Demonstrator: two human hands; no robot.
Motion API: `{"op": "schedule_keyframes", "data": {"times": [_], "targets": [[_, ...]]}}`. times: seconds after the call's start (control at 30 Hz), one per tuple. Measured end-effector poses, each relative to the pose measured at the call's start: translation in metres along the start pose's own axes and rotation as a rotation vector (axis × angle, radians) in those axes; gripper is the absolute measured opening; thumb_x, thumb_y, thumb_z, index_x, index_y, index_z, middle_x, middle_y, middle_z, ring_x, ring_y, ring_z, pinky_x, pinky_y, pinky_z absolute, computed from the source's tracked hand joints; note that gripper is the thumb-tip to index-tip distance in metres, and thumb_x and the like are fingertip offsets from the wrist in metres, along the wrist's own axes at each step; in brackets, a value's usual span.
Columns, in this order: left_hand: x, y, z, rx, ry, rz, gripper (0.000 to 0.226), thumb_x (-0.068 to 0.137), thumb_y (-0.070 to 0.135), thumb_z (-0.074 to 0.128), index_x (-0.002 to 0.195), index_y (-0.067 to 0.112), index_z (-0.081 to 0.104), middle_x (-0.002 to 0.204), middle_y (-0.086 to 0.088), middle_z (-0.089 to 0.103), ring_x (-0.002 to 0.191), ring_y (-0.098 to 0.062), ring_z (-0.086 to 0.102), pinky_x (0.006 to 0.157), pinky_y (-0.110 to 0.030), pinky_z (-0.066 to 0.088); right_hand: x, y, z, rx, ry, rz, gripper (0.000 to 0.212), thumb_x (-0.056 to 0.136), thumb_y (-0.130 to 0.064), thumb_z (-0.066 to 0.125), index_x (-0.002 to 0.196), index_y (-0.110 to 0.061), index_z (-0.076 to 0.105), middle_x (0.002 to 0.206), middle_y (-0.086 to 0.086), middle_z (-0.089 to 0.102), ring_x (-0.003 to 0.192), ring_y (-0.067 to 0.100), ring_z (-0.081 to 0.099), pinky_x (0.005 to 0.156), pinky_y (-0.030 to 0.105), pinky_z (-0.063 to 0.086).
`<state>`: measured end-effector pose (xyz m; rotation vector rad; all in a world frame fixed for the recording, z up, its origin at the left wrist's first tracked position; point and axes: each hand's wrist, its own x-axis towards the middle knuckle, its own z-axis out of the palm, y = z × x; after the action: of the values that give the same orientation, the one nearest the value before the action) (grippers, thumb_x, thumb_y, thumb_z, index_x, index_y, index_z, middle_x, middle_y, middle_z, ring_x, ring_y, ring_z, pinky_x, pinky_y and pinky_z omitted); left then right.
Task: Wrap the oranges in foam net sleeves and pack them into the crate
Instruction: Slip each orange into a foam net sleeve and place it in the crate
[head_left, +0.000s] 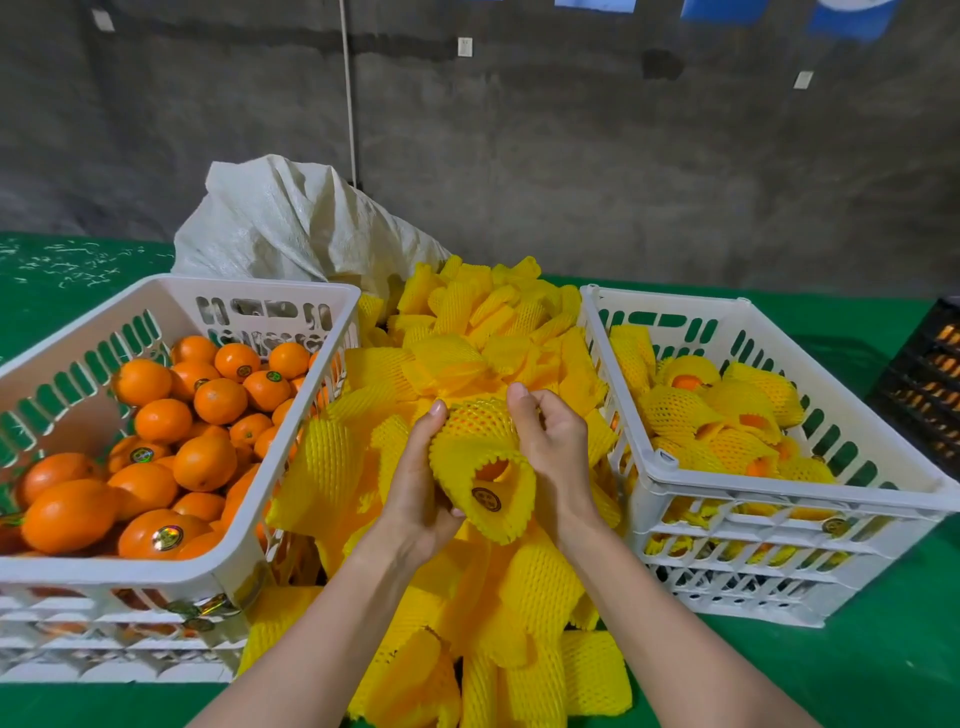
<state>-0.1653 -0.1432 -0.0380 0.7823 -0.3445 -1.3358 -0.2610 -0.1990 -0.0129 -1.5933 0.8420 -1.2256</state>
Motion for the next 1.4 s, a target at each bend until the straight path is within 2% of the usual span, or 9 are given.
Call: {"op": "schedule_keyframes", "data": {"times": [0.13,0.43,0.67,0.8,0.93,1.03,1.17,1.27,1.4], "targets": [[0.000,0.001,-0.001,-0.034,-0.003,-0.048,0.046,0.049,0.051,0.073,0.077,0.016,0.079,0.088,-0.009,0.071,0.082,-0.025,0.058,0.071,-0.032,0.034,0.000,-0.002,0.000,0.128,-0.011,0.048,0.037,0.094,-0.022,0.053,0.062,-0.005,0.041,0.060,0.013,0.030,0.059,0.023,0.026,0.052,0.036,0.021],[-0.002,0.012,0.004,-0.198,-0.139,-0.188,0.057,0.058,0.043,0.074,0.093,-0.001,0.075,0.104,-0.019,0.070,0.089,-0.032,0.071,0.071,-0.043,0.059,0.009,-0.003,0.000,0.187,-0.068,0.047,0.055,0.085,-0.038,0.056,0.062,0.009,0.039,0.063,0.016,0.038,0.062,0.025,0.033,0.052,0.043,0.030],[0.012,0.018,0.008,0.021,0.246,-0.156,0.044,0.087,0.050,0.057,0.101,0.010,0.067,0.087,-0.015,0.072,0.083,-0.030,0.065,0.073,-0.039,0.053,0.012,0.022,0.002,-0.035,-0.087,0.023,0.039,0.098,-0.016,0.043,0.060,-0.013,0.036,0.057,0.011,0.030,0.056,0.016,0.027,0.055,0.035,0.021],[0.013,0.024,0.004,0.090,0.331,0.021,0.018,0.090,0.032,0.058,0.088,0.016,0.064,0.065,-0.010,0.071,0.056,-0.022,0.068,0.046,-0.026,0.052,0.013,0.018,0.001,-0.027,-0.206,0.372,0.027,0.101,-0.031,0.035,0.100,-0.017,0.059,0.115,0.008,0.057,0.102,0.017,0.050,0.081,0.030,0.038],[0.016,0.023,0.008,0.258,0.459,0.033,0.018,0.083,0.038,0.069,0.087,0.021,0.062,0.089,-0.011,0.069,0.081,-0.028,0.066,0.078,-0.040,0.054,0.012,0.009,0.007,-0.192,-0.319,0.484,0.065,0.094,-0.057,0.018,0.138,-0.015,0.039,0.144,0.015,0.038,0.129,0.032,0.036,0.104,0.043,0.030],[0.019,0.021,0.009,0.318,0.546,0.088,0.031,0.086,0.046,0.062,0.089,0.015,0.059,0.090,-0.008,0.065,0.084,-0.028,0.063,0.085,-0.041,0.052,0.005,0.011,0.012,-0.193,-0.297,0.459,0.061,0.093,-0.058,0.026,0.130,-0.013,0.044,0.138,0.016,0.043,0.125,0.034,0.040,0.099,0.042,0.032],[0.019,0.012,0.006,0.604,0.684,0.404,0.054,0.095,0.050,0.044,0.053,0.016,0.040,0.055,-0.002,0.045,0.056,-0.020,0.043,0.055,-0.034,0.031,-0.002,0.016,0.017,0.203,-0.115,0.613,0.037,0.089,-0.049,0.051,0.106,-0.018,0.063,0.116,0.013,0.064,0.105,0.030,0.060,0.096,0.046,0.046],[0.016,0.005,-0.001,0.686,0.616,0.637,0.058,0.096,0.042,0.048,0.048,0.019,0.026,0.048,-0.002,0.024,0.050,-0.017,0.022,0.053,-0.033,0.015,-0.004,0.019,0.019,0.472,-0.090,0.745,0.033,0.091,-0.042,0.052,0.095,-0.013,0.066,0.096,0.014,0.068,0.086,0.027,0.063,0.081,0.039,0.051],[0.019,0.005,-0.010,0.557,0.459,0.594,0.054,0.094,0.033,0.055,0.050,0.015,0.031,0.051,-0.003,0.025,0.052,-0.017,0.022,0.053,-0.033,0.017,-0.007,0.020,0.019,0.538,-0.076,0.841,0.029,0.091,-0.044,0.047,0.085,-0.020,0.062,0.077,0.004,0.064,0.068,0.019,0.058,0.059,0.025,0.044]]}}
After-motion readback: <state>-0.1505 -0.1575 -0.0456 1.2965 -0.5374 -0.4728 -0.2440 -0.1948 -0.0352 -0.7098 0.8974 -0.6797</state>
